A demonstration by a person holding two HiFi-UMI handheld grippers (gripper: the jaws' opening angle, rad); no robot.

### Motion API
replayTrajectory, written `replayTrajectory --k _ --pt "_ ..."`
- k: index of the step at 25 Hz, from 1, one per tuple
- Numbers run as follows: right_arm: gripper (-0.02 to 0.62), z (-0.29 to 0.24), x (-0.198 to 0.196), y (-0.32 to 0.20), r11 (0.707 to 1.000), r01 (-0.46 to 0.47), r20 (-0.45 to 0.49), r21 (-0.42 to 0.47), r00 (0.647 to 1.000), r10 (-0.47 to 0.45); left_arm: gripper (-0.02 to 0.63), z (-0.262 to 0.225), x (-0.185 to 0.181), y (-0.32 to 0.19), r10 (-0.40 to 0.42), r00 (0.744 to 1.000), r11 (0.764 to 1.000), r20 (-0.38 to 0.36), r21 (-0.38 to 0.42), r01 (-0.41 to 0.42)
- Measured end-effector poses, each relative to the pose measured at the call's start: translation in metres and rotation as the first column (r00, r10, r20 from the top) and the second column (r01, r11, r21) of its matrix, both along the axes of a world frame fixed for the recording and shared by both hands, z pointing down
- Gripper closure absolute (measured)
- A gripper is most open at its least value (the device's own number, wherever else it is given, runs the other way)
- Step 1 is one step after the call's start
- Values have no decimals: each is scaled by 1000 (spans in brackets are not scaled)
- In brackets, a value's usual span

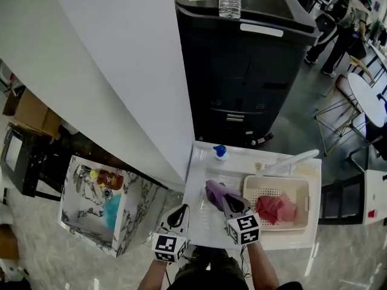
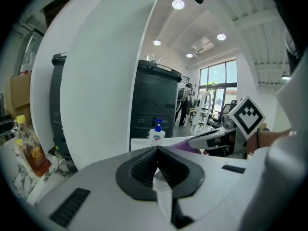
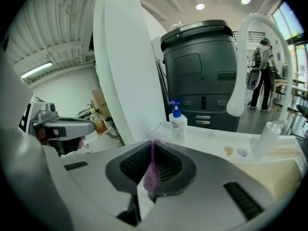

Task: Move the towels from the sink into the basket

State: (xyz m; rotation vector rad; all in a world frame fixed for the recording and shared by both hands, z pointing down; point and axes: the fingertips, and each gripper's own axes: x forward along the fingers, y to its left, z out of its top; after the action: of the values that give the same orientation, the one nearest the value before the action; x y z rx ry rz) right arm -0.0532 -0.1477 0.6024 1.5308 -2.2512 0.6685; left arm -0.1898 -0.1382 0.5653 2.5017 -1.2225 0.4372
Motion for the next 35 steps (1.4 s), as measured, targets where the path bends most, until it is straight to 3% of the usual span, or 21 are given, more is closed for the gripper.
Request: replayTrajectory --k 15,23,35 --pt "552 -99 2 32 970 -95 -43 223 993 108 603 -65 -10 21 68 996 987 -55 151 -59" --pt "552 -122 17 59 945 -174 -62 277 978 198 603 -79 -2 32 143 988 974 -66 188 -128" --pt "552 -129 76 88 895 -332 -56 297 930 363 603 -82 50 38 280 957 945 -79 197 -260"
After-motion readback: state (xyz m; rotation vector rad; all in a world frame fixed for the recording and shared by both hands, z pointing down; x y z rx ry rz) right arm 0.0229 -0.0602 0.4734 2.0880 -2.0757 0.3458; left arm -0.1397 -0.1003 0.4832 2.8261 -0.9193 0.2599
